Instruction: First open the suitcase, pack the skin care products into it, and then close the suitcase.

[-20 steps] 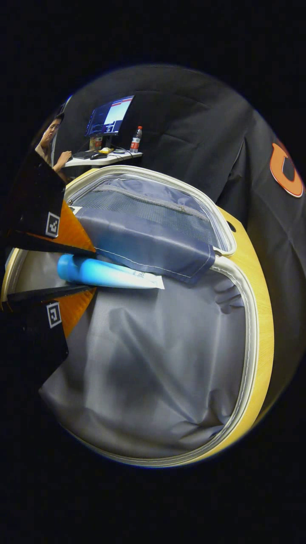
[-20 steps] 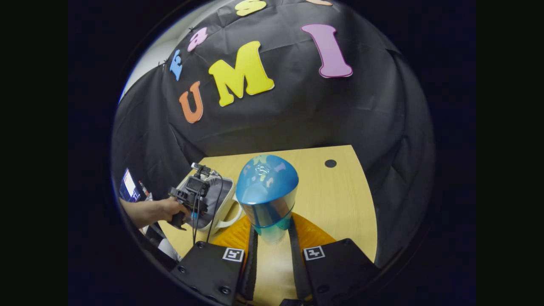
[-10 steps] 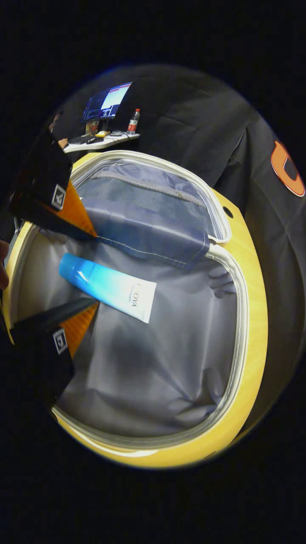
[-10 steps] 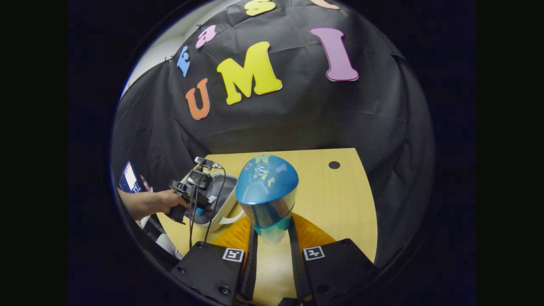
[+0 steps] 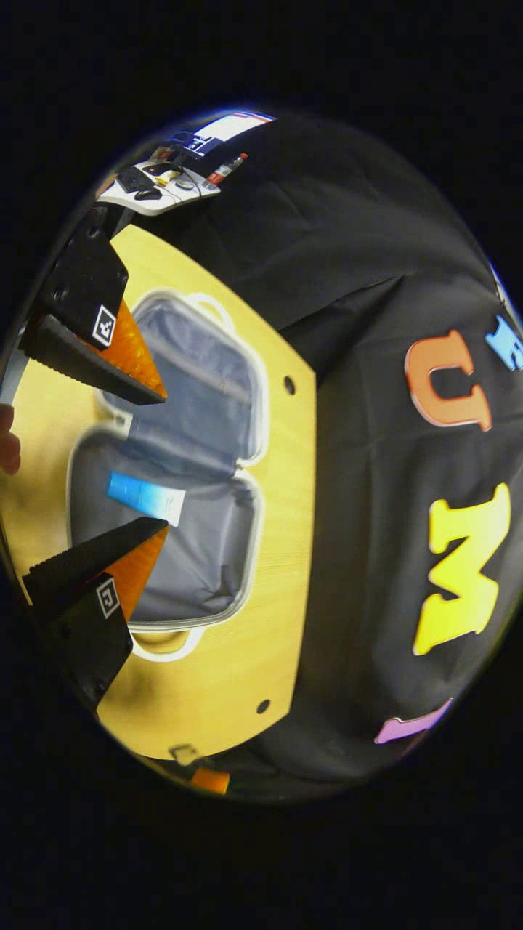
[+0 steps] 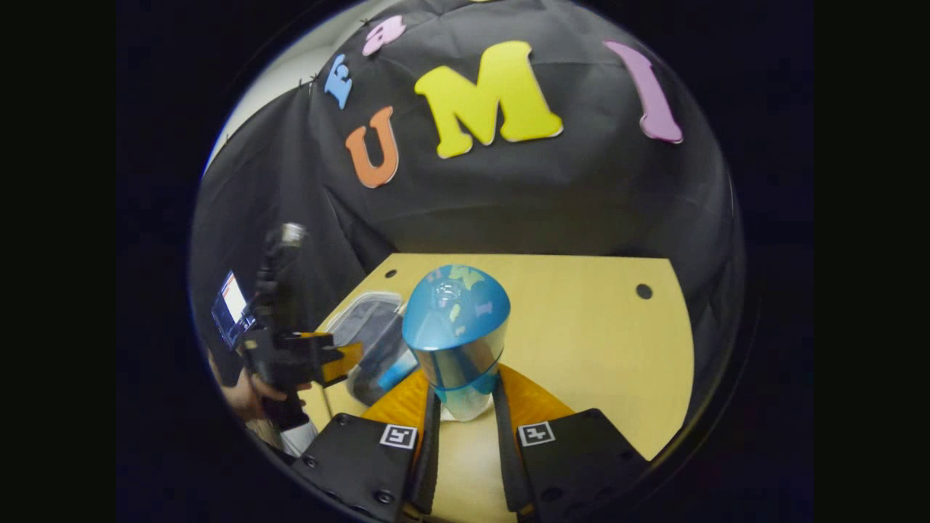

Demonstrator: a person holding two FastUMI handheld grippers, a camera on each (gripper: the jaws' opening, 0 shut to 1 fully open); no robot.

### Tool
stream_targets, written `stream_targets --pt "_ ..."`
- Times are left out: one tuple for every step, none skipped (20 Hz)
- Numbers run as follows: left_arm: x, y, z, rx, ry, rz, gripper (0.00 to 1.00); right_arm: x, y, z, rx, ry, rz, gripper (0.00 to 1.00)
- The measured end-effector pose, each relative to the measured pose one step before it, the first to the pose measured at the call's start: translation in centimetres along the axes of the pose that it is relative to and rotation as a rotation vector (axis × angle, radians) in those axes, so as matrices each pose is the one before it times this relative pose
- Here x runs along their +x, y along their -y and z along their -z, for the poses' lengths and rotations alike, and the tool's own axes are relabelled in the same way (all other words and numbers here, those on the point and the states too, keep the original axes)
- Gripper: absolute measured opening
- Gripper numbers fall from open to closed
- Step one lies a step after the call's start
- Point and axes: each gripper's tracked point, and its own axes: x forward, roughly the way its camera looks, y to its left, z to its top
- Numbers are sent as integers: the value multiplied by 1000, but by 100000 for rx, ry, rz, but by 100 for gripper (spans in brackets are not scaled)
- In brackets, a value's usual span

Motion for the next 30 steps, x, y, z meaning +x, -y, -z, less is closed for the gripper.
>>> stream_targets --pt "-1222 -2044 -116 -1610 4320 -1813 99 2041 -2206 476 654 -2988 -3178 32" --pt "-1043 -2153 52 -1164 3008 -2561 99 2137 -2248 684 834 -3514 -2967 34" --pt "-974 -2347 140 -52 2283 -3968 99 2086 -1727 991 899 -4046 -2531 34" --pt "-675 -2183 162 -109 1548 -3490 99 2139 -1133 1302 1519 -5215 -1251 34" --pt "-448 -1885 759 -397 179 -1972 99 2238 -865 1473 1752 -5574 -468 34" --pt "-286 -1315 1092 -901 -1448 -1042 99 2201 -440 1362 2644 -5436 795 34" --pt "-268 -1321 1013 -1713 -1087 -912 99 1878 18 1390 2804 -5693 1265 34" --pt "-124 -1122 921 -1770 -1607 -76 99 1021 73 747 3300 -2886 313 34" --pt "-66 -945 1079 -1498 -1859 149 99 1036 251 529 2472 -2246 1653 34" --pt "58 -991 805 -1391 -1534 -96 99 1226 90 284 989 -1469 2439 34" --pt "40 -898 726 -1376 -1518 -438 99 964 230 264 410 -1059 2100 34" --pt "105 -853 550 -785 -1613 -740 99 698 29 418 716 -1161 1538 34" --pt "172 -801 408 -890 -1112 -801 99 625 10 324 1498 -1268 1099 34" --pt "206 -466 210 -1027 -629 -128 99 195 81 93 1673 -377 173 34" --pt "322 -372 178 -1209 -583 -34 99 -68 -244 -525 3427 1107 -434 34" --pt "249 -265 89 -1052 -271 499 99 528 61 -147 1328 1336 231 34" --pt "173 -199 66 -787 -371 151 99 244 35 -382 553 556 492 34" --pt "277 -132 91 -733 -369 692 99 531 134 -254 -405 893 1464 34" --pt "143 -23 158 -563 -931 600 99 423 252 -307 -290 395 1102 34" --pt "113 -52 -41 -241 -450 533 99 189 -181 -148 461 -625 733 34" --pt "87 -157 -91 -111 -1 343 99 310 27 -387 1276 -54 809 34" --pt "136 -69 -231 126 346 466 99 372 169 -325 1189 -785 1234 34" --pt "40 -95 -275 280 584 107 99 359 102 68 599 -749 1239 34" --pt "135 -111 -210 89 361 199 99 328 80 36 374 -456 1179 34" --pt "-71 -66 -163 -233 558 389 99 167 69 -41 426 139 837 34" --pt "56 -64 -127 -243 230 82 99 70 130 97 164 -271 973 34" --pt "44 -29 -26 -302 -66 443 99 65 158 -67 112 -137 1179 34" --pt "0 13 -40 -227 -389 412 99 258 94 23 100 -314 1031 35" --pt "15 42 13 -306 -58 435 99 243 109 -55 371 -262 998 36" --pt "31 70 -63 -272 -77 340 99 130 259 143 351 -400 1020 36"
